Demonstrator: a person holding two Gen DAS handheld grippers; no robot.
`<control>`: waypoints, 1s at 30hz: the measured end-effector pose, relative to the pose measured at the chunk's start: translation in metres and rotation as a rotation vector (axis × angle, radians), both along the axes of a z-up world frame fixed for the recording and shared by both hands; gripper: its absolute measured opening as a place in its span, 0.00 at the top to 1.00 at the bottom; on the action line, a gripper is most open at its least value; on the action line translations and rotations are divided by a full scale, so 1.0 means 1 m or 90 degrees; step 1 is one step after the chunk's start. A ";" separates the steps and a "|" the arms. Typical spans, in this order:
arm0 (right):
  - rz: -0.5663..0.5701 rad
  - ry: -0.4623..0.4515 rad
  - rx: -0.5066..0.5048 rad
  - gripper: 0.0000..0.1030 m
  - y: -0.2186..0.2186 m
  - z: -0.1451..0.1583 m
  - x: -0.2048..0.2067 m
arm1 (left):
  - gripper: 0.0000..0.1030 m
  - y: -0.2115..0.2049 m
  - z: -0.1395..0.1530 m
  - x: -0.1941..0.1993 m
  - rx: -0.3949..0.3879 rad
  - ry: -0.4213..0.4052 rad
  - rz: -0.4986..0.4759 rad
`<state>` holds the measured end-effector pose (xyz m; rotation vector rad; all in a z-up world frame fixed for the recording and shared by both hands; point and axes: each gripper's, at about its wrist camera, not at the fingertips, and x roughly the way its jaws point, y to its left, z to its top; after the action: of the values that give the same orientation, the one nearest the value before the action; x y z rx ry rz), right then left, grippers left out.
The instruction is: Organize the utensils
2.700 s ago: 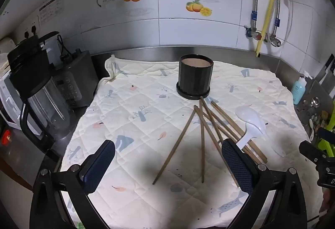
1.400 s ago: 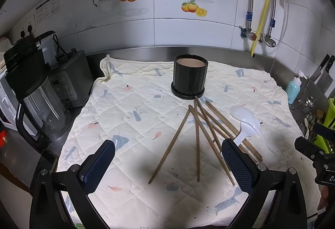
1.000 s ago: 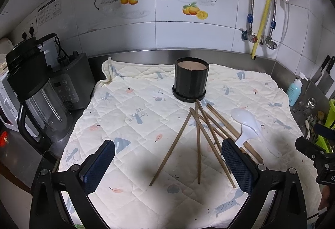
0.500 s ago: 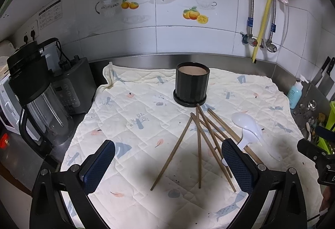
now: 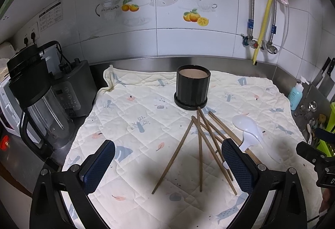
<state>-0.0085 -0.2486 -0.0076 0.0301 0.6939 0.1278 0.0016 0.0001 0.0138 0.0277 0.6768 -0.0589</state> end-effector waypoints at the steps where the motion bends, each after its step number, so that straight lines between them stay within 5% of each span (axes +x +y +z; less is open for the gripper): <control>1: 0.000 0.000 0.001 0.00 0.000 0.000 0.001 | 0.00 0.000 0.000 0.000 0.000 0.000 0.000; 17: -0.018 0.029 0.010 0.00 -0.017 -0.015 0.023 | 0.00 0.007 -0.008 0.034 0.001 0.015 -0.002; 30: 0.003 0.098 -0.006 0.30 -0.025 -0.038 0.071 | 0.00 0.015 -0.027 0.080 0.000 0.041 -0.013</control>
<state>0.0625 -0.2735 -0.0455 0.0292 0.8478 0.1278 0.0817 0.0148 -0.0131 0.0323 0.7405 -0.0805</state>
